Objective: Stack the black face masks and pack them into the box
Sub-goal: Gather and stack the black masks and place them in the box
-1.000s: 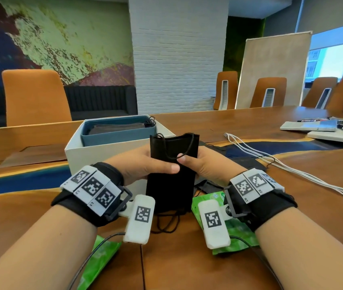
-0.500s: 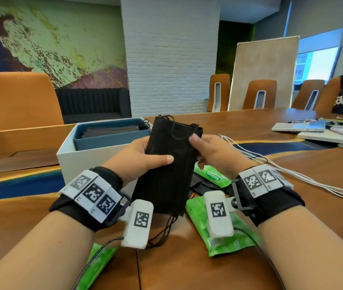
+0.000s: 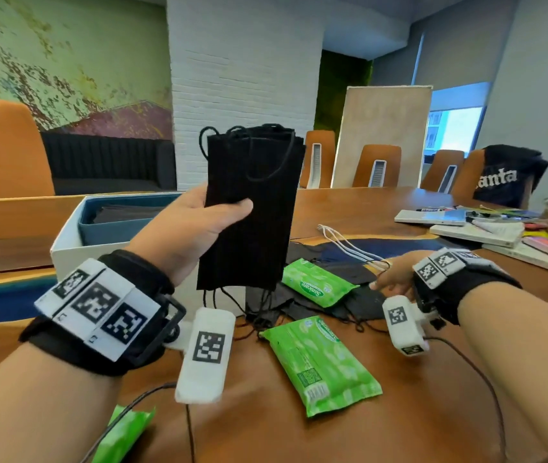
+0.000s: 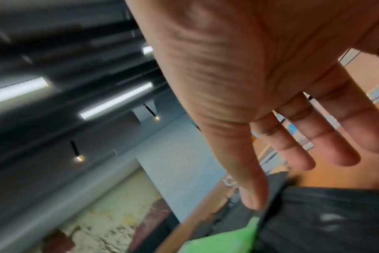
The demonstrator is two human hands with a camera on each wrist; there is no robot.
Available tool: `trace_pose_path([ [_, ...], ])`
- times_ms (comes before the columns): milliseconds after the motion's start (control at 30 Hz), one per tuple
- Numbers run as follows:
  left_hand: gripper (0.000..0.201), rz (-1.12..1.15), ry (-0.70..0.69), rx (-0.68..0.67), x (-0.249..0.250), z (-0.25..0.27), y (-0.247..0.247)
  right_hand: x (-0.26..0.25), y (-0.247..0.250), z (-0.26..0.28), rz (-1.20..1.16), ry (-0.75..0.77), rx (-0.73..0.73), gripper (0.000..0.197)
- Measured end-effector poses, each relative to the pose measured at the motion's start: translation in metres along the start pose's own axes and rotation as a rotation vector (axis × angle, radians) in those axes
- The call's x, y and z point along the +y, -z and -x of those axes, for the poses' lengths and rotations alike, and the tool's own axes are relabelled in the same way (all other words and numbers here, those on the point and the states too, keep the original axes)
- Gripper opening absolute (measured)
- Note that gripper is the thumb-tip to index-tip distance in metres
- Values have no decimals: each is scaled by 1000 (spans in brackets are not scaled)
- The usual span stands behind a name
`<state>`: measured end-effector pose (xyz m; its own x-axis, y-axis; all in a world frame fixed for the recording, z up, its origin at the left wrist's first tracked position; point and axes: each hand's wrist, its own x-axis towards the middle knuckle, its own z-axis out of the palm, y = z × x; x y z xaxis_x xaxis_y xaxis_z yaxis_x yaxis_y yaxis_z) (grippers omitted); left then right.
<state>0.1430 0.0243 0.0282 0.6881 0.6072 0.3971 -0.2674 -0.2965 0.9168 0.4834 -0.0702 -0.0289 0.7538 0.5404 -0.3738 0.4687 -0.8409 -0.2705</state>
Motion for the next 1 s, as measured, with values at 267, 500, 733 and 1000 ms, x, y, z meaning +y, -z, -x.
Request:
trace_pose_path([
  [267,22,68,73,8,4,-3,7,-22,-10,25,267,13,161,45],
  [500,22,75,218,-27,0,-7,5,-22,-16,13,551,76,175,17],
  [733,24,85,278,0,-3,-7,4,-33,-9,38,400,72,112,11],
  [1000,25,130,310,23,-8,-9,5,-19,39,71,-65,187,337,26],
])
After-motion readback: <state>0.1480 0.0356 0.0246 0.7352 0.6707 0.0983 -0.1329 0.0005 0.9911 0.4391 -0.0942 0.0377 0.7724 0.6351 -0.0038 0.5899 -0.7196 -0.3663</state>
